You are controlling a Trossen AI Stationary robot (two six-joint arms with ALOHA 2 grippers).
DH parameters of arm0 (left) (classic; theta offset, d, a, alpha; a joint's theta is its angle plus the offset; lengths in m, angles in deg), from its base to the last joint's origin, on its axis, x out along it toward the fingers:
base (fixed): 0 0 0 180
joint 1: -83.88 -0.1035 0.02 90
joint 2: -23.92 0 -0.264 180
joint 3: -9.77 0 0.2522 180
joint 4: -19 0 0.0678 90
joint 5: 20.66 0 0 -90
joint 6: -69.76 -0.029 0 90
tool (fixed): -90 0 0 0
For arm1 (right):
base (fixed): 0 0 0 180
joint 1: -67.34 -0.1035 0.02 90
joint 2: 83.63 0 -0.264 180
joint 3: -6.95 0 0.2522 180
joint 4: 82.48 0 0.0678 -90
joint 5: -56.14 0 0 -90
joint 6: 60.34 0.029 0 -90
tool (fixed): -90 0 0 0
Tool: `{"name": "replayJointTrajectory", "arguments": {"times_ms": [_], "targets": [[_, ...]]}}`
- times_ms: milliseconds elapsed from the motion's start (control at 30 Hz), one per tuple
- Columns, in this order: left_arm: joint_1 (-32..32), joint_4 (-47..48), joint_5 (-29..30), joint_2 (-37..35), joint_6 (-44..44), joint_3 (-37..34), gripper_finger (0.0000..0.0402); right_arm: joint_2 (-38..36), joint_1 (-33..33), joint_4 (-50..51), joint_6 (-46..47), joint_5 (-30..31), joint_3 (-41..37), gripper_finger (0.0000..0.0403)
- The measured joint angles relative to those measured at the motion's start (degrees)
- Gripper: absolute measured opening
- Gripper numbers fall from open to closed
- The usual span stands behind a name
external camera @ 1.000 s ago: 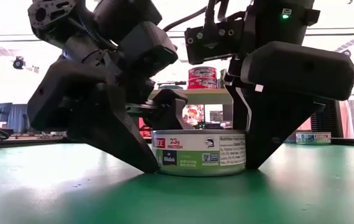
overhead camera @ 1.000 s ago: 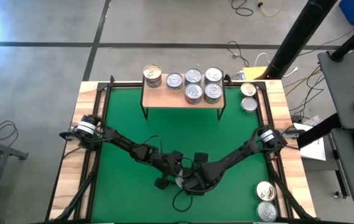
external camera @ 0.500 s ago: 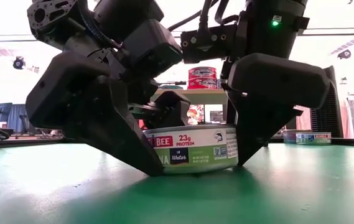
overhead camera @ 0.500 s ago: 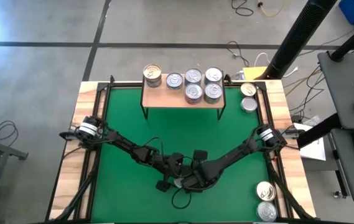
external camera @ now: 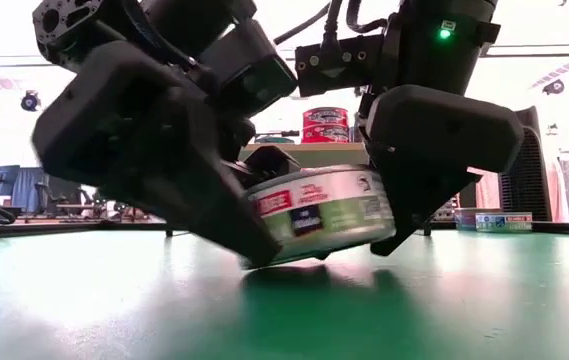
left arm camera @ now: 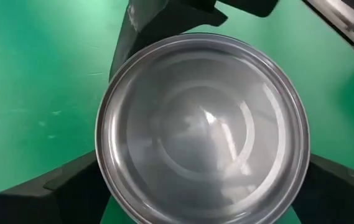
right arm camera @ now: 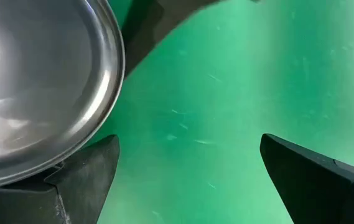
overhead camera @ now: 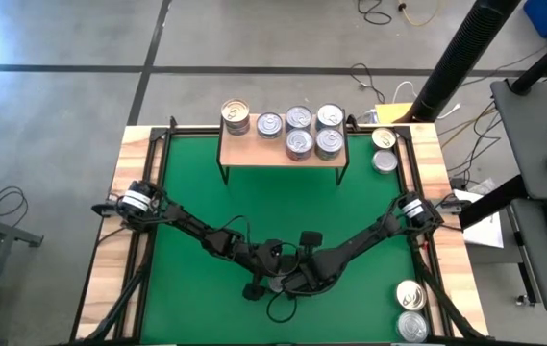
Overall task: Stack canned seafood by type on shelf
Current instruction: Put the left green white tuna can on the shelf
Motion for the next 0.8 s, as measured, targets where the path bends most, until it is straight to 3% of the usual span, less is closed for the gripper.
{"name": "replayJointTrajectory", "arguments": {"times_ms": [267,467,600,800], "targets": [[-0.54,3.2,5.69,-5.56,3.95,-0.59,0.0364,-6.47,0.94,5.13,0.37,2.58,0.33,0.0382],[-1.54,14.06,12.3,-15.51,3.93,-2.36,0.0365,-14.9,0.98,9.71,-3.28,0.57,0.13,0.0382],[-2.6,26.25,14.64,-23.19,5.03,-2.48,0.0365,-21.19,2.78,10.13,-5.7,0.41,0.02,0.0382],[-8.33,40.85,17.72,-36.21,3.69,-0.32,0.0365,-31.3,7.25,2.38,-10.65,-3.73,-0.08,0.0382]]}}
